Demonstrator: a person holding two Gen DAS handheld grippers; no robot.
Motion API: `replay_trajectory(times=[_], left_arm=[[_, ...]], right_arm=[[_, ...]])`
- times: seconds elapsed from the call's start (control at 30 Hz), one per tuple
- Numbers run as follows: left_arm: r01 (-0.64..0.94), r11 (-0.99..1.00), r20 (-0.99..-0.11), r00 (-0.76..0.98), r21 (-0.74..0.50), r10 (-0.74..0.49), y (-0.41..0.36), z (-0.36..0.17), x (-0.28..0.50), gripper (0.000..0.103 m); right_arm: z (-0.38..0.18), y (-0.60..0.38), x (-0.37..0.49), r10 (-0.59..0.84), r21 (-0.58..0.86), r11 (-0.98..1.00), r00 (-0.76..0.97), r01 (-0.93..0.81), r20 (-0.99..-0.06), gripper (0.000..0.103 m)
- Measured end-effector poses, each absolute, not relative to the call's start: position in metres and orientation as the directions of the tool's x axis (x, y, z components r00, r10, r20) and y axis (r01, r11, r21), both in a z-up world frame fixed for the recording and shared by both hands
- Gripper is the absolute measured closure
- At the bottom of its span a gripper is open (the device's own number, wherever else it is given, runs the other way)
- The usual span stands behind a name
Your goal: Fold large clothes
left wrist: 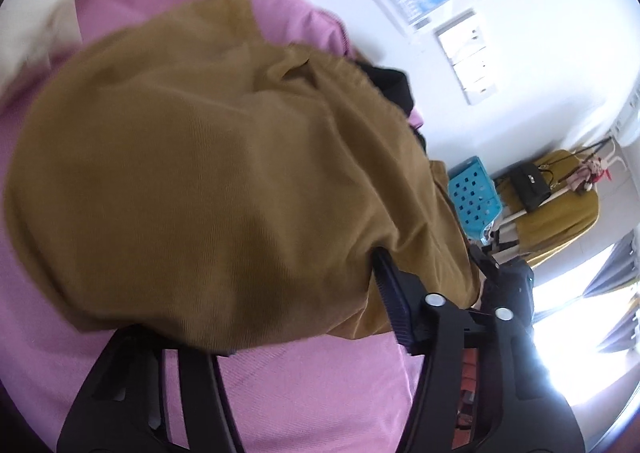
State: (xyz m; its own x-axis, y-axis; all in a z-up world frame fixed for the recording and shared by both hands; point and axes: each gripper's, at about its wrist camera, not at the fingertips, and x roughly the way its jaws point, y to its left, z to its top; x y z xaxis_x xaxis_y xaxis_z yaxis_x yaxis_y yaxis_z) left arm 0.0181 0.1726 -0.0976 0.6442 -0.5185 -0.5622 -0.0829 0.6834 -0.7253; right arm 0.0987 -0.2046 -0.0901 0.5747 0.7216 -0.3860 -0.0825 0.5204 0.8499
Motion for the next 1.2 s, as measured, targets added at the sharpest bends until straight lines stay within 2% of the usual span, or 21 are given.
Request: replay_trajectory(times=[0.07, 0.1, 0.13, 0.17, 0.2, 0.23, 0.27, 0.33, 0.4, 0.47, 0.6, 0.73, 0.8, 0.9, 0.97, 1.07, 1.2], left_arm=[[-0.106, 0.678, -0.575, 0.634, -0.727, -0.518, 0.175, -0.105, 0.024, 0.031], [-0.106, 0.669, -0.568, 0.635, -0.735, -0.524, 0.176, -0.107, 0.026, 0.030], [-0.106, 0.667, -0.565, 0.639, -0.737, -0.522, 0.177, -0.106, 0.027, 0.030], [-0.107, 0.665, -0.563, 0.641, -0.739, -0.522, 0.177, -0.105, 0.027, 0.028], [-0.108, 0.662, -0.559, 0.644, -0.742, -0.522, 0.177, -0.104, 0.028, 0.028], [-0.113, 0.653, -0.555, 0.645, -0.749, -0.525, 0.178, -0.104, 0.028, 0.028], [-0.111, 0.629, -0.533, 0.654, -0.770, -0.537, 0.180, -0.104, 0.025, 0.028], [-0.093, 0.605, -0.492, 0.685, -0.791, -0.537, 0.182, -0.098, 0.017, 0.028], [-0.062, 0.595, -0.453, 0.713, -0.801, -0.535, 0.183, -0.093, 0.009, 0.022], [-0.082, 0.557, -0.439, 0.714, -0.826, -0.546, 0.189, -0.097, 0.010, 0.022], [-0.084, 0.438, -0.356, 0.727, -0.895, -0.587, 0.204, -0.106, 0.010, 0.021], [-0.166, 0.436, -0.412, 0.716, -0.885, -0.564, 0.208, -0.110, 0.022, 0.020], [-0.190, 0.512, -0.483, 0.697, -0.838, -0.531, 0.200, -0.104, 0.032, 0.019], [-0.240, 0.579, -0.565, 0.669, -0.779, -0.483, 0.191, -0.101, 0.043, 0.023], [-0.264, 0.596, -0.593, 0.658, -0.759, -0.465, 0.191, -0.100, 0.044, 0.041], [-0.279, 0.589, -0.599, 0.653, -0.759, -0.463, 0.200, -0.103, 0.038, 0.060], [-0.261, 0.658, -0.624, 0.669, -0.706, -0.404, 0.194, -0.093, 0.031, 0.063]], right_arm=[[-0.089, -0.198, 0.103, 0.714, 0.842, 0.532, 0.582, -0.088, -0.390, 0.020], [-0.090, -0.198, 0.104, 0.709, 0.844, 0.531, 0.588, -0.080, -0.390, 0.022], [-0.091, -0.198, 0.106, 0.706, 0.843, 0.532, 0.590, -0.077, -0.391, 0.030], [-0.092, -0.199, 0.108, 0.704, 0.840, 0.537, 0.587, -0.071, -0.400, 0.042], [-0.095, -0.201, 0.109, 0.700, 0.840, 0.540, 0.585, -0.058, -0.409, 0.048], [-0.097, -0.203, 0.109, 0.705, 0.842, 0.535, 0.583, -0.065, -0.403, 0.062], [-0.097, -0.204, 0.109, 0.707, 0.840, 0.537, 0.582, -0.071, -0.403, 0.069], [-0.100, -0.209, 0.107, 0.722, 0.859, 0.507, 0.580, -0.070, -0.379, 0.070], [-0.103, -0.210, 0.108, 0.731, 0.866, 0.495, 0.571, -0.066, -0.374, 0.069], [-0.103, -0.209, 0.109, 0.744, 0.871, 0.487, 0.557, -0.073, -0.369, 0.064], [-0.105, -0.209, 0.108, 0.758, 0.877, 0.475, 0.543, -0.077, -0.363, 0.059], [-0.103, -0.208, 0.109, 0.760, 0.878, 0.471, 0.543, -0.083, -0.356, 0.053], [-0.103, -0.209, 0.110, 0.758, 0.882, 0.465, 0.548, -0.075, -0.353, 0.051], [-0.102, -0.207, 0.112, 0.751, 0.883, 0.465, 0.556, -0.061, -0.357, 0.050], [-0.102, -0.207, 0.113, 0.737, 0.876, 0.480, 0.563, -0.047, -0.373, 0.067], [-0.100, -0.207, 0.111, 0.727, 0.859, 0.507, 0.568, -0.066, -0.386, 0.077], [-0.098, -0.207, 0.110, 0.727, 0.856, 0.513, 0.563, -0.064, -0.394, 0.076]])
